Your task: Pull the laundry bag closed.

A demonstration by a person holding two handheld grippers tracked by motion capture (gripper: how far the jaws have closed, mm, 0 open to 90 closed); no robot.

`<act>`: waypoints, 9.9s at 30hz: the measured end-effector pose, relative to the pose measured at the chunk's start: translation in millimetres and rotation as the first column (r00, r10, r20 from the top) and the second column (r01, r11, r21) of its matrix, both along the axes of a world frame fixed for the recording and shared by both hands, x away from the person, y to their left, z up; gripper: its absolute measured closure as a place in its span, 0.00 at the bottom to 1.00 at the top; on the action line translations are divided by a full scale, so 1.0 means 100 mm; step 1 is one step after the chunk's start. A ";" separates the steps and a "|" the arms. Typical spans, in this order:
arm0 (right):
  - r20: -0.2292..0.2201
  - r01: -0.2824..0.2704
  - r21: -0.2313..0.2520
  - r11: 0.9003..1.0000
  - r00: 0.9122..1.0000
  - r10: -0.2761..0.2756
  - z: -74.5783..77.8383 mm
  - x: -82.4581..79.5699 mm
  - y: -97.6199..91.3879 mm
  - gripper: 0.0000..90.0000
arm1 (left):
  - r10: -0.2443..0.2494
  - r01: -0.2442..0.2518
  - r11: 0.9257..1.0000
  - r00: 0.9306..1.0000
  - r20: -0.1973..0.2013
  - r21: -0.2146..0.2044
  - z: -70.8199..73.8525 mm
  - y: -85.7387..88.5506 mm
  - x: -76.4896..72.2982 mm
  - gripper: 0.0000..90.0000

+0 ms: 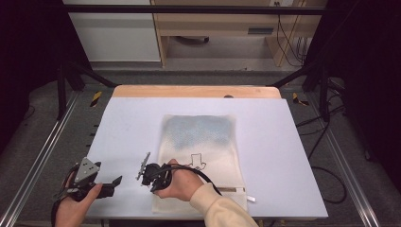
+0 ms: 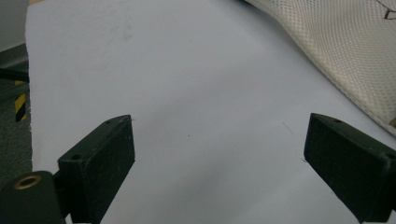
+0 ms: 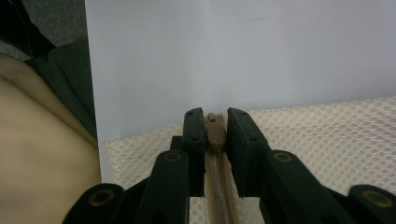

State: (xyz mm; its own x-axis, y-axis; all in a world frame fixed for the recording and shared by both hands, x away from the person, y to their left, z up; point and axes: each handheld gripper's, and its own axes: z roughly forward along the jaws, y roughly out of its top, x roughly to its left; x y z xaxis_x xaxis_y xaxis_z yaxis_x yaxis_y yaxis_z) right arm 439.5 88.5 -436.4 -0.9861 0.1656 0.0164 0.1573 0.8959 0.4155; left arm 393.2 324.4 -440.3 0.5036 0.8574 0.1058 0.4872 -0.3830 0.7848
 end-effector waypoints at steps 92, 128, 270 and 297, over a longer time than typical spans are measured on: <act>0.063 0.030 0.221 0.975 0.997 -0.045 0.25 -0.03 -0.38 0.91 | -0.427 0.316 0.870 0.867 -0.258 -0.378 -0.40 -1.01 0.23 0.90; 0.053 0.062 0.142 0.988 0.996 -0.070 0.15 0.00 -0.63 0.91 | -0.420 0.322 0.876 0.875 -0.241 -0.358 -0.34 -0.99 0.21 0.91; 0.064 0.145 0.208 0.967 0.985 -0.162 0.06 -0.17 -1.21 0.91 | -0.459 0.378 0.863 0.864 -0.208 -0.337 -0.33 -1.21 0.12 0.91; 0.067 0.165 0.213 0.963 0.981 -0.183 0.03 -0.18 -1.27 0.91 | -0.437 0.359 0.874 0.875 -0.208 -0.326 -0.31 -1.15 0.12 0.91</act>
State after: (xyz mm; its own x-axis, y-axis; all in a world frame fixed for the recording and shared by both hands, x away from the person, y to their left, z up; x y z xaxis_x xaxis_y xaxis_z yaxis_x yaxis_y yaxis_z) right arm 421.5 -38.6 -433.0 -0.9417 0.3362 -0.0148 0.2589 0.7518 0.6064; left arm 405.1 209.4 -471.0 0.7832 0.5518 -0.2865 0.5431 -0.3828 0.7473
